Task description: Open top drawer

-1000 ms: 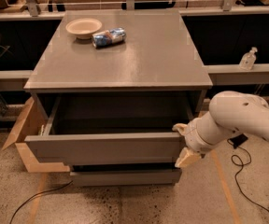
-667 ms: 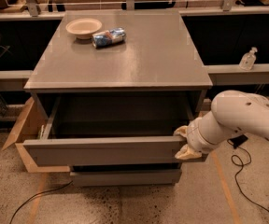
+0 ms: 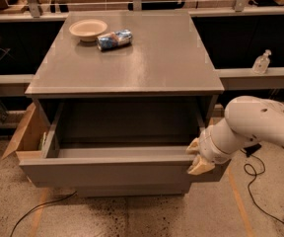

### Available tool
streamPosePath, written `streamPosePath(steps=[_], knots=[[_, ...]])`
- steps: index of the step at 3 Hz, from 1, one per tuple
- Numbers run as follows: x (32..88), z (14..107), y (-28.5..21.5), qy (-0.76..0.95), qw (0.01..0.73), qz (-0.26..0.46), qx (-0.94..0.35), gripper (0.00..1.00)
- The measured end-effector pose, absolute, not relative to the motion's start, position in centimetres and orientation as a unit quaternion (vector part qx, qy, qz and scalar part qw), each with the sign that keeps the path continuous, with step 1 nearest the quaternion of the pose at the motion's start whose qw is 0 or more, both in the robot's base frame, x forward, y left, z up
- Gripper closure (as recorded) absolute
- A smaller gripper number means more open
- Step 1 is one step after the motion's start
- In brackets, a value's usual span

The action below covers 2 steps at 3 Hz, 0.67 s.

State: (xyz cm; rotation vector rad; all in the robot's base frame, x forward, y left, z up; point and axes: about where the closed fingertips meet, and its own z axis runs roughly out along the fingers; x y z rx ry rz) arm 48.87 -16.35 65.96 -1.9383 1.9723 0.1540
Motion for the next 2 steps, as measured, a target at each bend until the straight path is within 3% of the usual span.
streamPosePath(steps=[2], knots=[[46.1,66.9,-16.6,0.709,0.181,0.045,-0.681,1.00]])
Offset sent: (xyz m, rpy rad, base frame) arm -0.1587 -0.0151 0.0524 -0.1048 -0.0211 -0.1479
